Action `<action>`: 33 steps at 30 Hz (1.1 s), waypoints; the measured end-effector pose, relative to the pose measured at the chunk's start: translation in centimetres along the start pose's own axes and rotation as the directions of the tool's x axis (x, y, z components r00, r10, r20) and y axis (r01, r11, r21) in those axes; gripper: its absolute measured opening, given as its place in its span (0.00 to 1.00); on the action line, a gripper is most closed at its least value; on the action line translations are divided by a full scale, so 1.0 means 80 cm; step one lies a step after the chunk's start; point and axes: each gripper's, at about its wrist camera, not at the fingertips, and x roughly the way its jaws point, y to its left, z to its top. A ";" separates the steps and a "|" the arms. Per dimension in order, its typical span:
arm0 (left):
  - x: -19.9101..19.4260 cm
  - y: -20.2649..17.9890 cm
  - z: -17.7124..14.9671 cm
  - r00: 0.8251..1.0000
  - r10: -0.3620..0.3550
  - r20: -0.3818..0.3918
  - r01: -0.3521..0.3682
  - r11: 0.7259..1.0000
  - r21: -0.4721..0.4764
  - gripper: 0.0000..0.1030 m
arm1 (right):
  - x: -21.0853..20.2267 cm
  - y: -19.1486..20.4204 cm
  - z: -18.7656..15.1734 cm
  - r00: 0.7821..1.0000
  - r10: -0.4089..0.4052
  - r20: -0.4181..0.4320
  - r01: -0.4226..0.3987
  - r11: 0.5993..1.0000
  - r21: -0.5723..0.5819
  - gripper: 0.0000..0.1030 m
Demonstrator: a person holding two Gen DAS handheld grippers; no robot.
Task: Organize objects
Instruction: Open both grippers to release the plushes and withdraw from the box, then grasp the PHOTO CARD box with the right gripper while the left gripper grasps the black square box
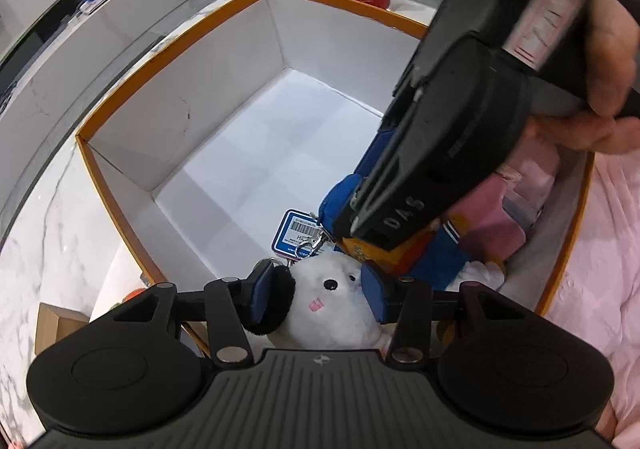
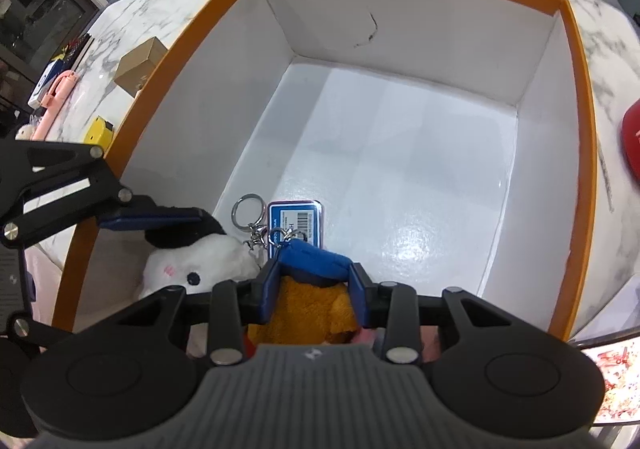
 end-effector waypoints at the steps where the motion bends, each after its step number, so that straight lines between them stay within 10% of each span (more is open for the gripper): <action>1: -0.001 0.001 -0.001 1.000 -0.003 0.007 0.003 1.000 -0.006 0.53 | -0.001 -0.001 0.000 1.000 -0.006 0.003 0.006 1.000 -0.003 0.38; 18: -0.144 0.040 -0.074 0.947 0.071 0.313 0.005 0.972 -0.237 0.54 | -0.088 0.060 -0.026 0.961 -0.112 0.251 0.135 0.988 -0.074 0.46; 25: -0.199 0.100 -0.134 0.939 0.179 0.293 -0.053 0.918 -0.393 0.54 | -0.132 0.110 -0.027 0.919 0.043 0.392 0.035 0.981 -0.191 0.53; 33: -0.181 0.128 -0.182 0.953 0.164 0.255 -0.031 0.890 -0.454 0.62 | -0.098 0.201 -0.005 0.953 0.044 0.300 0.092 0.900 -0.426 0.53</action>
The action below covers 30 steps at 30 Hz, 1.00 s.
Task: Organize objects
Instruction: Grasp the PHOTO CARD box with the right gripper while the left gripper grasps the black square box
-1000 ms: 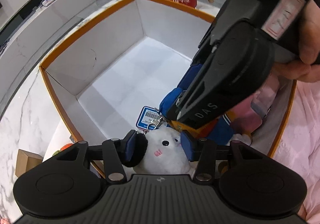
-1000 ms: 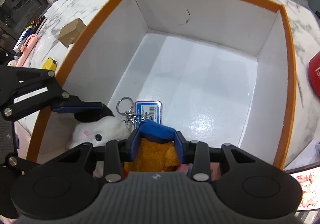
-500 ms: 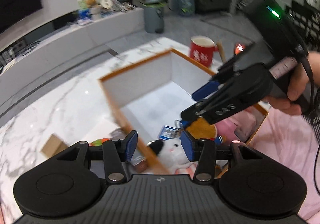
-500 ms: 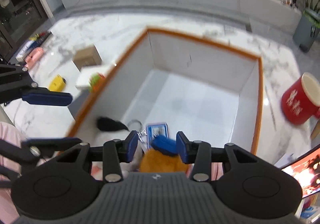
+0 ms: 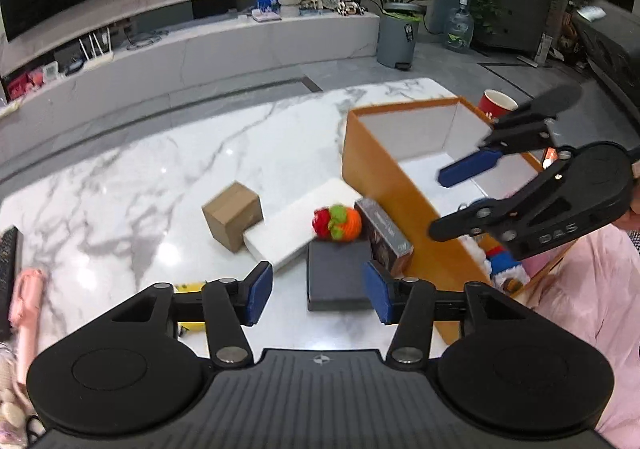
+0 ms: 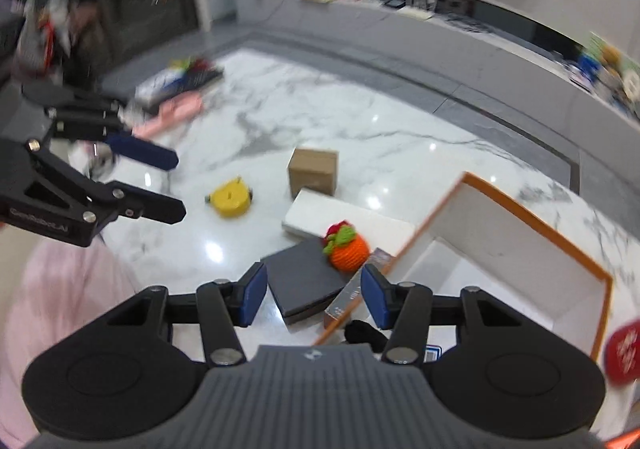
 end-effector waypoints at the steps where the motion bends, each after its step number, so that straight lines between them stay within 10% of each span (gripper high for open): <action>1: 0.005 0.002 -0.003 1.000 -0.012 -0.003 0.012 1.000 0.002 0.65 | 0.010 0.005 0.003 1.000 -0.010 -0.027 0.009 0.999 -0.034 0.52; 8: 0.063 0.003 -0.020 0.995 -0.076 -0.068 0.080 0.995 0.054 0.84 | 0.066 0.023 0.027 0.974 -0.027 -0.227 -0.053 0.939 -0.341 0.67; 14: 0.120 0.003 -0.024 0.983 -0.111 -0.145 0.123 0.990 0.073 0.87 | 0.124 0.016 0.036 0.911 -0.090 -0.404 -0.165 0.816 -0.554 0.83; 21: 0.157 0.008 -0.022 0.974 -0.141 -0.176 0.155 0.986 0.067 0.88 | 0.181 0.010 0.039 0.824 -0.135 -0.550 -0.308 0.708 -0.636 0.84; 30: 0.173 0.003 -0.026 0.969 -0.148 -0.200 0.168 0.982 0.088 0.91 | 0.214 0.001 0.035 0.767 -0.131 -0.628 -0.385 0.688 -0.615 0.88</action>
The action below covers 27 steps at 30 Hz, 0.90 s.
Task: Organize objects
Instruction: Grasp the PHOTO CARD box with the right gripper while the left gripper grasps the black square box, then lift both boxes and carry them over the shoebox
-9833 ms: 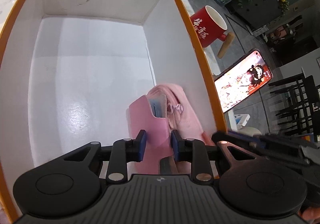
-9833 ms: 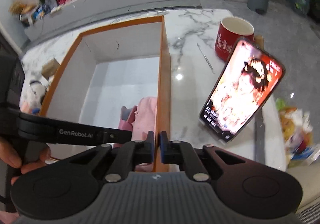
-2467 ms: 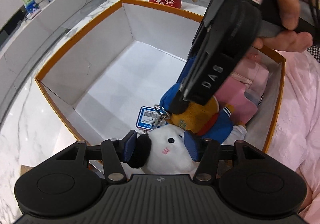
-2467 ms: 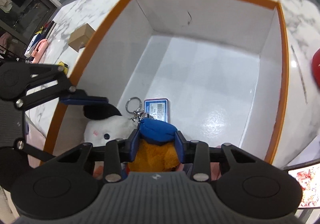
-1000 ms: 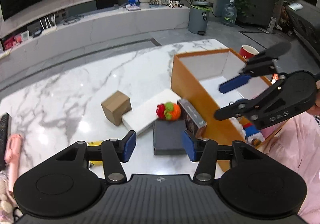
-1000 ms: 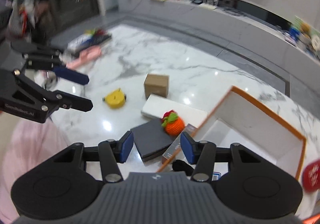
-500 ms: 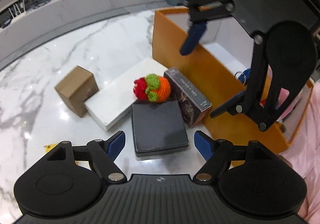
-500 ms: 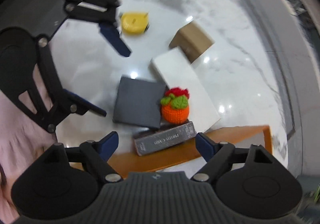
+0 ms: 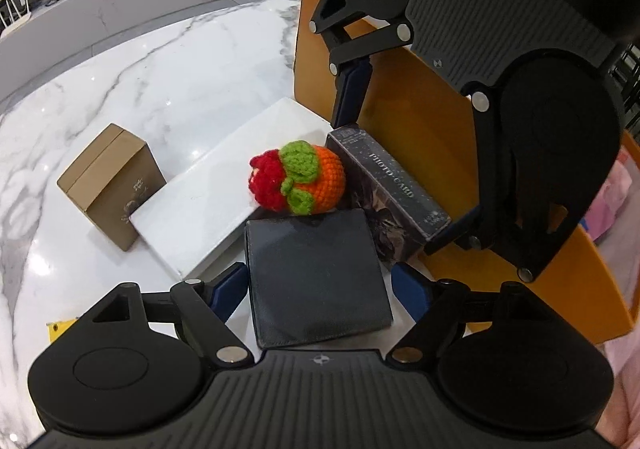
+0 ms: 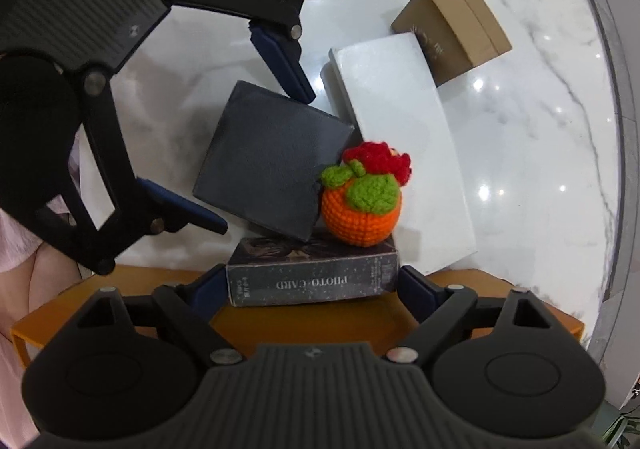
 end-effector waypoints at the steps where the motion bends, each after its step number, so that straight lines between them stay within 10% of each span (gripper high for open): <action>1: 0.001 -0.001 0.000 1.000 0.005 -0.004 -0.005 1.000 0.003 0.91 | 0.001 0.000 0.000 1.000 0.003 0.002 -0.003 1.000 0.001 0.88; 27: -0.122 0.007 -0.047 0.999 0.039 0.031 -0.037 0.996 -0.077 0.86 | -0.122 0.032 -0.020 0.991 -0.066 0.115 0.065 0.998 0.008 0.87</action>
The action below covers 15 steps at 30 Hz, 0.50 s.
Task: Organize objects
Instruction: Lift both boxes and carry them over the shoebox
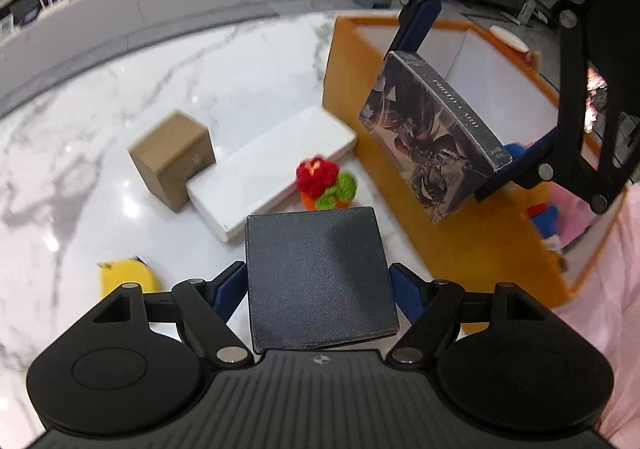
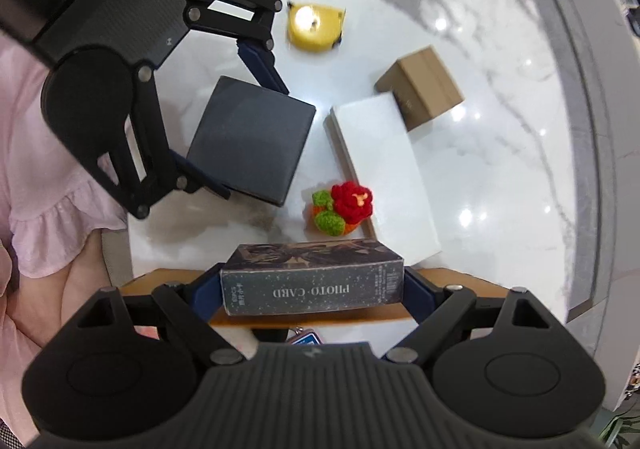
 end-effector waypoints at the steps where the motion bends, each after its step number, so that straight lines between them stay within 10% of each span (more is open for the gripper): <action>1: -0.011 -0.006 0.004 1.000 0.006 0.016 -0.006 1.000 0.014 0.86 | -0.012 0.004 -0.003 1.000 -0.010 0.013 0.010 1.000 0.000 0.87; 15: -0.026 -0.148 0.136 0.989 -0.029 0.143 -0.017 0.949 0.315 0.86 | -0.078 0.022 -0.126 0.992 -0.124 0.004 0.123 0.984 0.126 0.87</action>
